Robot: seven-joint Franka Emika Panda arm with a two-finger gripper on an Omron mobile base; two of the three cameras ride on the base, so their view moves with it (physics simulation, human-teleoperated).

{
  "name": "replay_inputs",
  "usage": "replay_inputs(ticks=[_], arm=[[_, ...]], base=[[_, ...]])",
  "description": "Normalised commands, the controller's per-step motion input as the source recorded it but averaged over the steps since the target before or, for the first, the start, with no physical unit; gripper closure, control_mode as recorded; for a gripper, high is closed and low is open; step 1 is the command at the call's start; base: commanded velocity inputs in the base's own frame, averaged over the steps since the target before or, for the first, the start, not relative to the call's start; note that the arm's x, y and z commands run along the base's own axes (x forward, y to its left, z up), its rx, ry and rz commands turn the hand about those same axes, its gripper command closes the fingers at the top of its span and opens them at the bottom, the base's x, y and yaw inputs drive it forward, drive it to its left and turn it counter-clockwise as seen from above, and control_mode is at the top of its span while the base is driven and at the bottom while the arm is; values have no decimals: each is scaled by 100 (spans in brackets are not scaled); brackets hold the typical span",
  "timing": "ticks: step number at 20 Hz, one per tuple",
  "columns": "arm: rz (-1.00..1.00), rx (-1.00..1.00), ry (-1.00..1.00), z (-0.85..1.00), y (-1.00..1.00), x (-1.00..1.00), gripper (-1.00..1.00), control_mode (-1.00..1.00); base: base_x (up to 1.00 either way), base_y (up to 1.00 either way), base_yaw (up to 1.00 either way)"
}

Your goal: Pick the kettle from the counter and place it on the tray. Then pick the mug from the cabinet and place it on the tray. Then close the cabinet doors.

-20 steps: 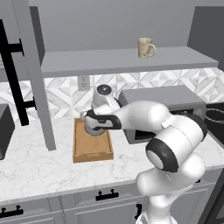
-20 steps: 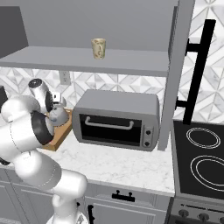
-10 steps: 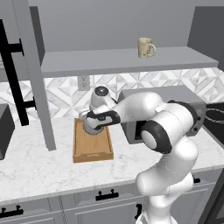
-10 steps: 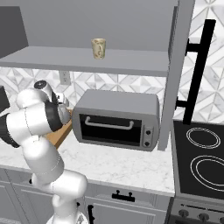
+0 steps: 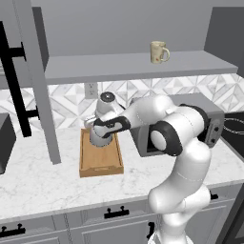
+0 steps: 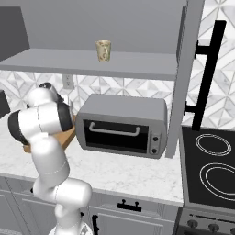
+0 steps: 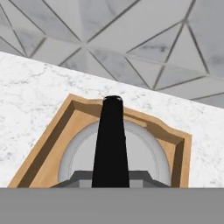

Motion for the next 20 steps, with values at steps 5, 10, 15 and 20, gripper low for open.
replay_inputs(ticks=[5, 10, 15, 20], arm=[[1, -1, 3, -21, 0, 1, -100, -100], [1, -2, 0, -1, -1, -3, -100, -100], [1, -1, -15, 4, -1, -30, -100, -100], [0, 0, -19, 13, 0, -54, -100, -100]], base=[[0, 0, 0], [0, 0, 0], [0, 0, 0], [0, 0, 0]])
